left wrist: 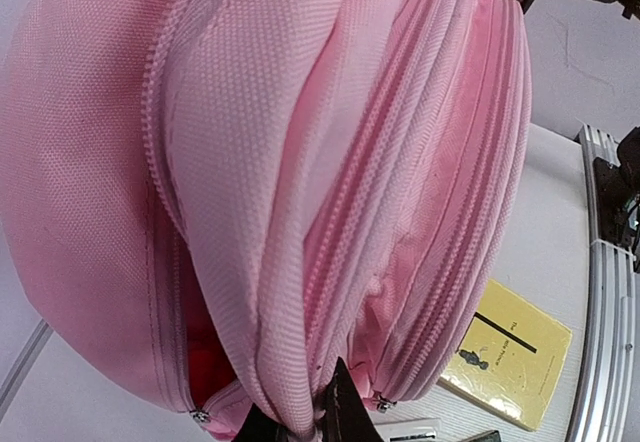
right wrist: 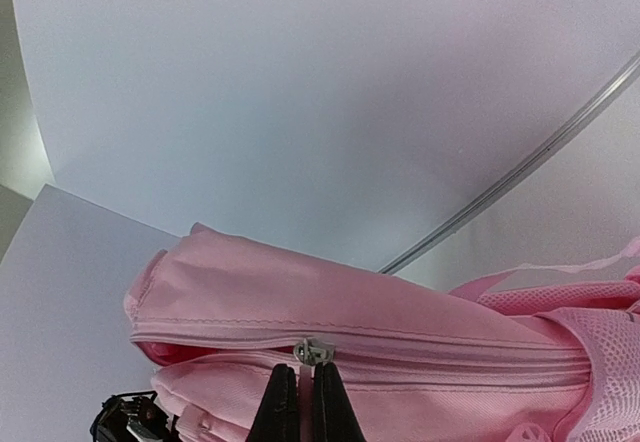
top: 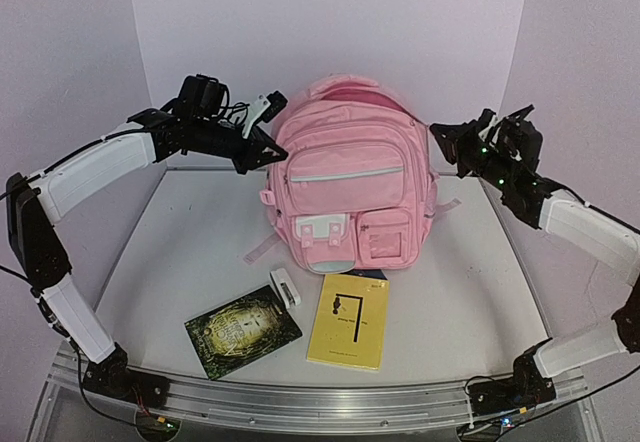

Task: Pack the student bag
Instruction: Zip the student bag at the center of the board.

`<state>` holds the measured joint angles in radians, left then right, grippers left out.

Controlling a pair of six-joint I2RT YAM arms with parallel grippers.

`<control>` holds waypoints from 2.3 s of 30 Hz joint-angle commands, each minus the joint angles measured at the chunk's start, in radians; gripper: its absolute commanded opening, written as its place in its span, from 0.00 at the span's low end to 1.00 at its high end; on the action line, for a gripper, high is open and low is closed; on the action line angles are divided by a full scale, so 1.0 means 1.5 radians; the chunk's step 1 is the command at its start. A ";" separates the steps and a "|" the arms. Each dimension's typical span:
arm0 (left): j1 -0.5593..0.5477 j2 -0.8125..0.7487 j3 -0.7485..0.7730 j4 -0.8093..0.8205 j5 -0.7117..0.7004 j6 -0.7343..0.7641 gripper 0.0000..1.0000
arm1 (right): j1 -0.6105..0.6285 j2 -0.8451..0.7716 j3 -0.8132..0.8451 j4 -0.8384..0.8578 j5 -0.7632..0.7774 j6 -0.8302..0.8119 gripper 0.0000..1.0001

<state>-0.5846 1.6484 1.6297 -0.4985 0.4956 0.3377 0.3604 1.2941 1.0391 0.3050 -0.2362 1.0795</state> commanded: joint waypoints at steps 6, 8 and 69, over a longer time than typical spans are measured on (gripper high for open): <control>0.001 0.012 0.084 0.021 0.041 -0.043 0.00 | 0.026 0.046 0.228 -0.134 0.022 -0.184 0.00; 0.001 0.014 0.087 0.024 0.046 -0.047 0.00 | 0.041 0.060 0.269 -0.168 0.037 -0.212 0.00; 0.108 -0.115 -0.294 0.253 0.028 -0.420 0.75 | 0.334 0.323 0.566 -0.320 0.268 -0.452 0.00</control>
<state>-0.4188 1.4444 1.1996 -0.2278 0.4689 -0.2106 0.8543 1.8111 1.8900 -0.1818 0.1884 0.4160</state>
